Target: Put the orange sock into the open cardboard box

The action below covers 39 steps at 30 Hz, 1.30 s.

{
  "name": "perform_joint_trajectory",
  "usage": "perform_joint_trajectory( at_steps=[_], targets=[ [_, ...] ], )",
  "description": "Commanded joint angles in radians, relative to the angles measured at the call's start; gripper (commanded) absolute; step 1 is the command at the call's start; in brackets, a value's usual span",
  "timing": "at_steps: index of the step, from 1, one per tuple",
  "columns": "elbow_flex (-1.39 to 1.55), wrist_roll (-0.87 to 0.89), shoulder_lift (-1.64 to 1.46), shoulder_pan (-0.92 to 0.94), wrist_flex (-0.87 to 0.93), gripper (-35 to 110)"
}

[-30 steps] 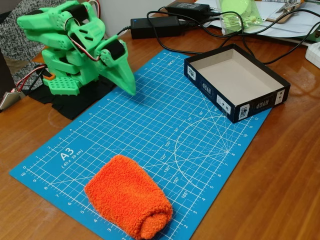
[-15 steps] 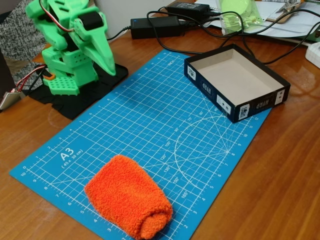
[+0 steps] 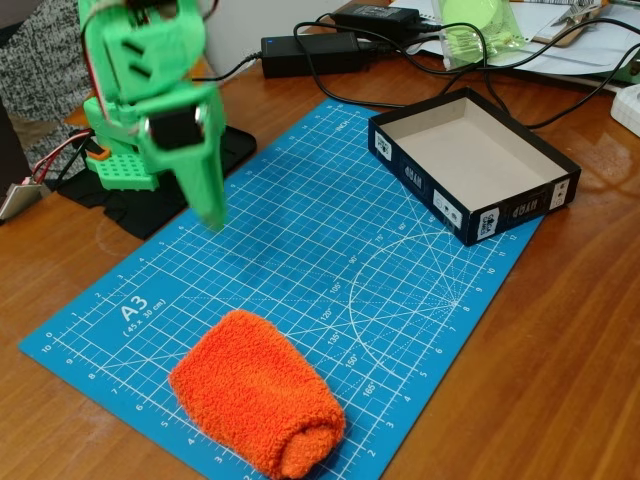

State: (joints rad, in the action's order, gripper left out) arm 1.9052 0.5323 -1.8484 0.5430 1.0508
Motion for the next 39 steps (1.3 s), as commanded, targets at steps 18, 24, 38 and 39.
perform_joint_trajectory(
  at_steps=[18, 24, 38, 39],
  targets=[
    [0.015, 0.275, 0.252, 0.192, -0.5, 46],
    [0.003, -0.029, 0.29, 0.138, -0.528, 41],
    [-0.11, -1.842, 0.224, 0.15, -0.37, 49],
    [-0.117, -1.916, 0.262, 0.152, -0.348, 49]
  ],
)
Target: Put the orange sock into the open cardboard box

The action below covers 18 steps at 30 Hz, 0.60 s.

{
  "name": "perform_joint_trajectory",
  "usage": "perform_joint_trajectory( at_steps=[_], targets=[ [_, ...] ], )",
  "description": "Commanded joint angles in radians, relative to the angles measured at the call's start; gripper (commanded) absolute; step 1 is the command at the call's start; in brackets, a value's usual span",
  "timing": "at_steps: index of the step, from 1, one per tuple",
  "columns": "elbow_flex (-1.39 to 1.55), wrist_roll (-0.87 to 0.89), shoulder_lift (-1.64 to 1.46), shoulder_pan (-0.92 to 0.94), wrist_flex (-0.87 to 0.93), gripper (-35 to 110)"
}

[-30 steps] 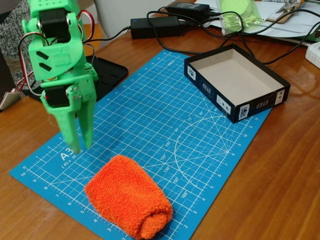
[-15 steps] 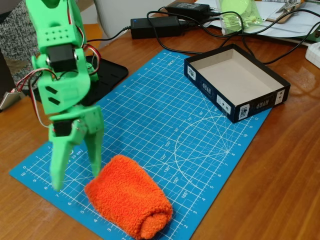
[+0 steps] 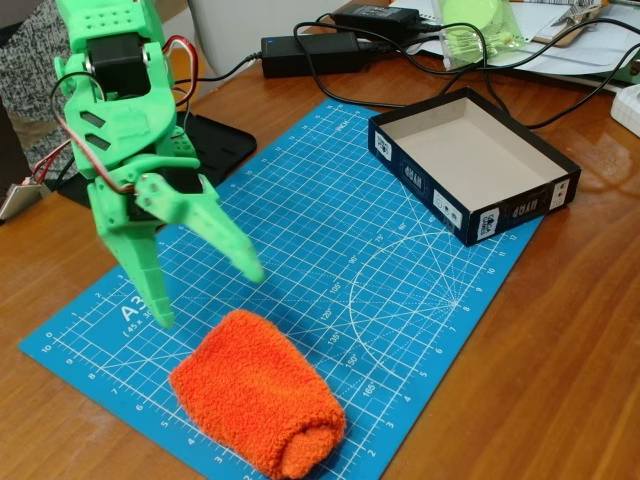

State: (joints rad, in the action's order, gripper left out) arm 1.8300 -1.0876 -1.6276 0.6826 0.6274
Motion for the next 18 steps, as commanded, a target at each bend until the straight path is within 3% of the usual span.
perform_joint_trajectory(
  at_steps=[1, 8, 10, 11, 12, 18],
  targets=[
    [-0.049, -0.348, 0.086, 0.015, 0.081, 49],
    [-0.202, -0.445, 0.417, 0.054, -0.11, 43],
    [-0.233, -0.419, 0.491, 0.049, -0.189, 23],
    [-0.245, -0.379, 0.525, 0.046, -0.242, 5],
    [-0.264, -0.337, 0.558, 0.046, -0.29, 0],
    [-0.247, -0.187, 0.512, 0.026, -0.334, 0]
  ],
)
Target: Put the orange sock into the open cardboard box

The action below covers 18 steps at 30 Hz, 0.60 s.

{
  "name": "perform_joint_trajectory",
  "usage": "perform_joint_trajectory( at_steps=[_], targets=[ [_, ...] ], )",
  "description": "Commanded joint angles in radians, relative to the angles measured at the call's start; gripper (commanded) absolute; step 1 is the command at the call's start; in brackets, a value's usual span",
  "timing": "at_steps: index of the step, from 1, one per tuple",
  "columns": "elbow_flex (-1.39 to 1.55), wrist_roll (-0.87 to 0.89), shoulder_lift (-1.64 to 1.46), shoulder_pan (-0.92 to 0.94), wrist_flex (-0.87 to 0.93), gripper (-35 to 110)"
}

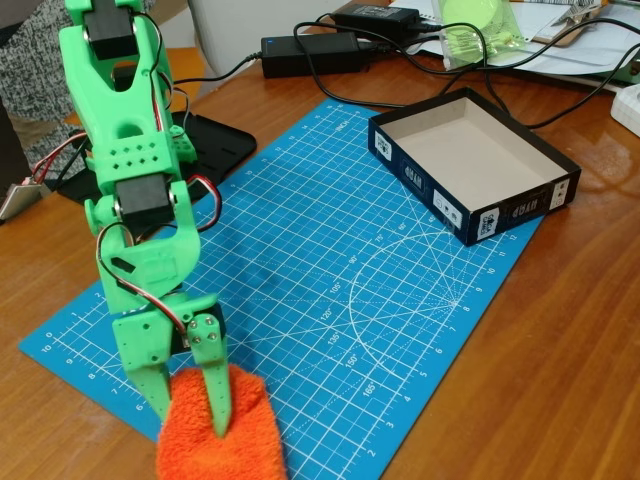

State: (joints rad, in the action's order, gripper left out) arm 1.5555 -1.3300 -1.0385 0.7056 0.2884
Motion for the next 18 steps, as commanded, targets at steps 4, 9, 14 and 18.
perform_joint_trajectory(
  at_steps=[4, 9, 14, 18],
  targets=[
    [0.166, 0.225, -0.394, -0.107, 0.089, 0],
    [0.196, 0.505, -0.779, -0.345, 0.376, 0],
    [0.137, 0.761, -0.959, -0.624, 0.589, 0],
    [0.183, 0.93, -0.959, -0.796, 0.611, 0]
  ],
)
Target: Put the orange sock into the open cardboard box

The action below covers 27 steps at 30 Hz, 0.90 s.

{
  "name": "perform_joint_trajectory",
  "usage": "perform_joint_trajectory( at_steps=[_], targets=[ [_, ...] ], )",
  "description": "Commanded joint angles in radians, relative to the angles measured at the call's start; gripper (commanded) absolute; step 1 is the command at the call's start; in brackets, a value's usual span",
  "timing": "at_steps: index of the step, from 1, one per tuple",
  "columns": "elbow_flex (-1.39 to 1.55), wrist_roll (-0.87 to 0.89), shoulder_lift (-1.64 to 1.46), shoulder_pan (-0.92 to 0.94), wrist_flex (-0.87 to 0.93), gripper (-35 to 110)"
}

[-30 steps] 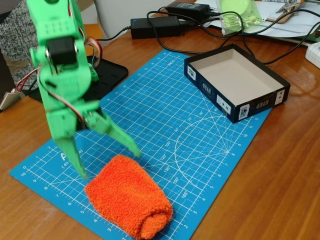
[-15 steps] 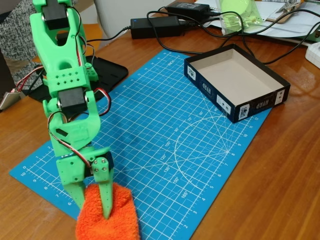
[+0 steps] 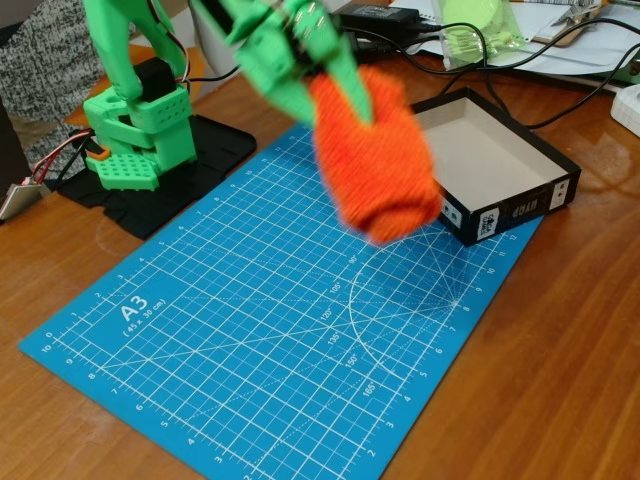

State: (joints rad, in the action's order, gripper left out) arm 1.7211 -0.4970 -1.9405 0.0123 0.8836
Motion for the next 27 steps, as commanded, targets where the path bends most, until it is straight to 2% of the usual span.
perform_joint_trajectory(
  at_steps=[1, 4, 6, 11, 16, 22, 27],
  targets=[
    [0.057, 0.147, -0.054, -0.135, -0.014, 0],
    [0.095, 0.314, 0.054, -0.206, -0.077, 0],
    [0.158, 0.402, 0.097, -0.258, -0.186, 0],
    [0.244, 0.541, 0.169, -0.342, -0.403, 1],
    [0.245, 0.503, 0.198, -0.419, -0.552, 1],
    [0.215, 0.436, 0.212, -0.509, -0.592, 0],
    [0.258, 0.434, 0.227, -0.465, -0.594, 7]
  ],
)
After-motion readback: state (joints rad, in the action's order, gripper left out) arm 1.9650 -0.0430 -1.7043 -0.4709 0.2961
